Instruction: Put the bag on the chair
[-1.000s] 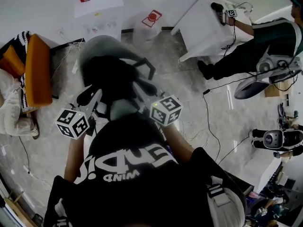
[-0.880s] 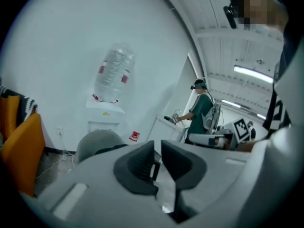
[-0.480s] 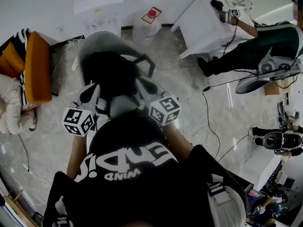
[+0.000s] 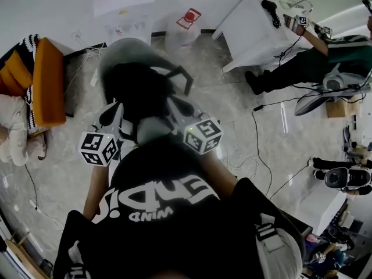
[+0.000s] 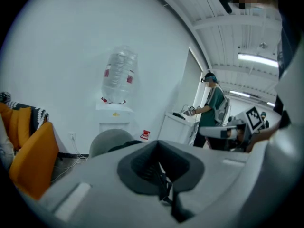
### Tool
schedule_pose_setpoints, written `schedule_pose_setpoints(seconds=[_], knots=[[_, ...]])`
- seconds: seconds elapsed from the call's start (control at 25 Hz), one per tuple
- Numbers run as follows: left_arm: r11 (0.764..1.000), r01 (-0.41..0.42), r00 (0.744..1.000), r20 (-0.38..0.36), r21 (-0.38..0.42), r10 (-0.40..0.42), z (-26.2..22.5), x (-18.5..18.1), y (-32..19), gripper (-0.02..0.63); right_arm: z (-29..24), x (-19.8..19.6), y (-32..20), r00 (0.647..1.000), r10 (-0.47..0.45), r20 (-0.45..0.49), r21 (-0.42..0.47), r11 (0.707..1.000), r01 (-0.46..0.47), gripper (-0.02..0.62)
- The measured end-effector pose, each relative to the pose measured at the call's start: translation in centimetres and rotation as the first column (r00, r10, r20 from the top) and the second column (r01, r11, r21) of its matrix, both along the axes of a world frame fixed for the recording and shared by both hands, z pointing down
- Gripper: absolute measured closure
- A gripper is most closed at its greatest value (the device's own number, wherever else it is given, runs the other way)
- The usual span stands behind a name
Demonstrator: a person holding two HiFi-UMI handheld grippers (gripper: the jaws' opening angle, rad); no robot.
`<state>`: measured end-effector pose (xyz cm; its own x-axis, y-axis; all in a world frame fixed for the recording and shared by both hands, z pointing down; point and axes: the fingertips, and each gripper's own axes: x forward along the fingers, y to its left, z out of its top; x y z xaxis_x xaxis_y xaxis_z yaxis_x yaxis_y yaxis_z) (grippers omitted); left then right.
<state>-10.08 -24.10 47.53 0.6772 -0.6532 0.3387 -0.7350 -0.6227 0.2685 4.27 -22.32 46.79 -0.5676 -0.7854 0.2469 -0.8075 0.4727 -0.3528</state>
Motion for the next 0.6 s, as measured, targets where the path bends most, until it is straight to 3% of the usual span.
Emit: schedule_pose_setpoints(seconds=[0.6], knots=[[1.0,0.016,1.0,0.005,-0.014,-0.016,0.2,-0.38,-0.25,0.603,0.14,0.0,-0.17,1.0,0.005,0.008,-0.011,1.0,-0.004,0.595]])
